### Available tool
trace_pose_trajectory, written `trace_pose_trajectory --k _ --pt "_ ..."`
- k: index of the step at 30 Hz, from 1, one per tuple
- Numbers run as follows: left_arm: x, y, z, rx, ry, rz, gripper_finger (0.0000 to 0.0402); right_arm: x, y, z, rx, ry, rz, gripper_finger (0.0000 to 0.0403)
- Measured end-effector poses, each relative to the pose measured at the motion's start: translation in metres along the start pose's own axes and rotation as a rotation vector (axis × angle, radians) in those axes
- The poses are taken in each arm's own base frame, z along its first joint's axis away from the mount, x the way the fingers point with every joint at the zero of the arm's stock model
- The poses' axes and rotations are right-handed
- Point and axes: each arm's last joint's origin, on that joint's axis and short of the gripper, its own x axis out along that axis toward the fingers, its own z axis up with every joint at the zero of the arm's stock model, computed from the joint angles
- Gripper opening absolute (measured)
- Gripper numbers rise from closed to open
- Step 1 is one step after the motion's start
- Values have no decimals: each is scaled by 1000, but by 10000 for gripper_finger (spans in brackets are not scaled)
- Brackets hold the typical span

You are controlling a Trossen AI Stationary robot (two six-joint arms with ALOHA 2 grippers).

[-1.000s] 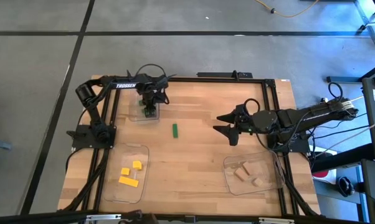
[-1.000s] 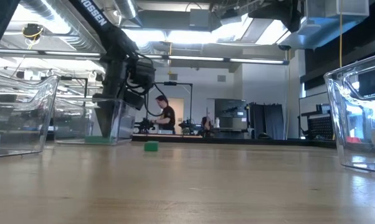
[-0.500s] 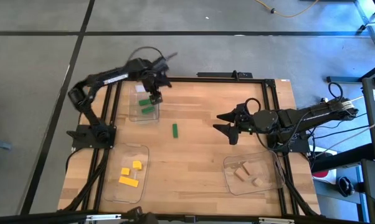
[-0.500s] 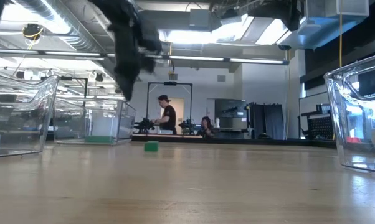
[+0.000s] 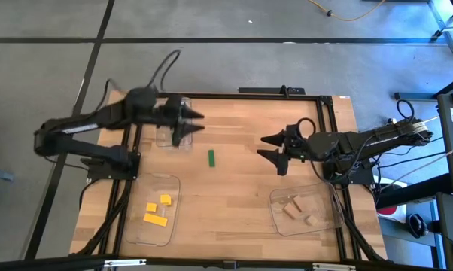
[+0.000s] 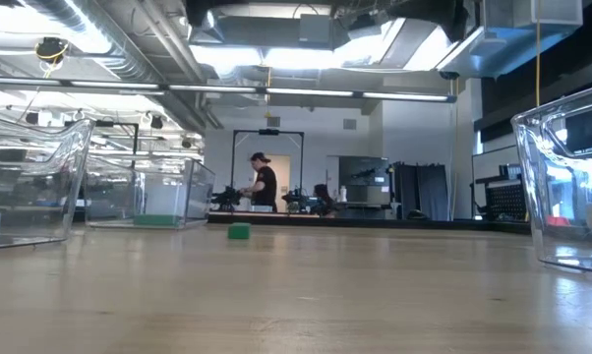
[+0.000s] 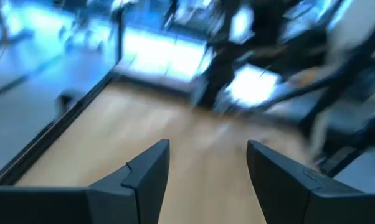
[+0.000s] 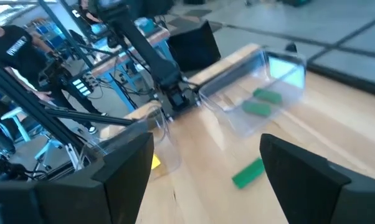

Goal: Sort & place blocks by color
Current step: Put the green block into the top left transparent bin

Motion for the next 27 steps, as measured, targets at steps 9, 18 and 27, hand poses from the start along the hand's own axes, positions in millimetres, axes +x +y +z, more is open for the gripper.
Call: trace_pose_trajectory --k 9,18,27 --pt "-8 -47 -43 -55 -188 -88 204 -1 6 9 -65 -78 71 295" --pt "-4 -49 -45 -57 -181 -77 204 -1 6 9 -60 -76 72 295" --pt "2 -49 -48 -36 -154 -71 204 -1 6 8 -67 -75 72 295"
